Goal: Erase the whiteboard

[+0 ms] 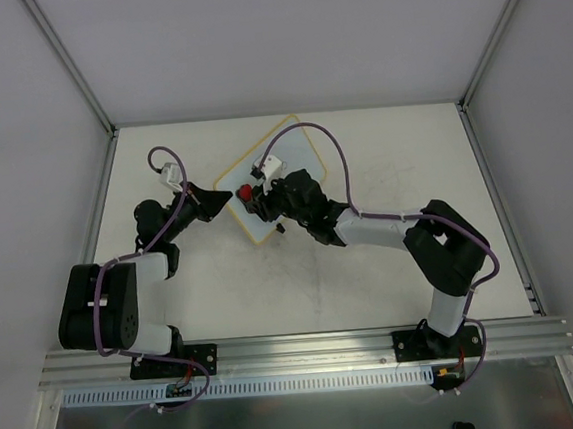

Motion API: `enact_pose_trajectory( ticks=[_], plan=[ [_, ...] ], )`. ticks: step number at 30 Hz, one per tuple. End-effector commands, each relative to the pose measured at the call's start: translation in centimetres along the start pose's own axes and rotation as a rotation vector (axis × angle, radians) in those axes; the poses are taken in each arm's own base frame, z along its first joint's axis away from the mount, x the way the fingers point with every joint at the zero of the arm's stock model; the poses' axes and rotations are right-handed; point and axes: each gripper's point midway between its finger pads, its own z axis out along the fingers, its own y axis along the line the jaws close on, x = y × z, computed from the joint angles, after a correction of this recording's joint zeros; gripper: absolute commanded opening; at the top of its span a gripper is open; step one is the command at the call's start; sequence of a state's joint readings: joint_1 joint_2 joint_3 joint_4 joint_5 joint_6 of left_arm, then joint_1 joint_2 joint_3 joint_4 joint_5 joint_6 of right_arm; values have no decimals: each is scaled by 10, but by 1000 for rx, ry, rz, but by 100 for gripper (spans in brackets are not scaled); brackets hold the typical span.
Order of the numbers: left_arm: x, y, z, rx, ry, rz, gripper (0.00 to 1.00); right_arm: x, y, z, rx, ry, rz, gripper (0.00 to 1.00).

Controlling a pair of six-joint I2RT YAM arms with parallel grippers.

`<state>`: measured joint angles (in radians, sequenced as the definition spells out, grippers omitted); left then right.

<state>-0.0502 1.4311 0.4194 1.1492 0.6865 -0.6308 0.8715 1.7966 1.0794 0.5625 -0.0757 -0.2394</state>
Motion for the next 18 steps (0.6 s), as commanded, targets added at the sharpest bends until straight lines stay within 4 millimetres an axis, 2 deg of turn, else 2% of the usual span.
enact_pose_trajectory(
  ticks=[1, 7, 18],
  plan=[
    [-11, -7, 5, 50, -20, 36, 0, -31, 0, 1, 37, -109, -38, 0],
    [-11, -11, 3, 61, -21, 51, 0, -24, -4, 0, 96, -109, -56, 0],
    [-7, -17, -2, 86, -14, 61, 0, -3, -15, 14, 168, -66, -69, 0]
  ],
)
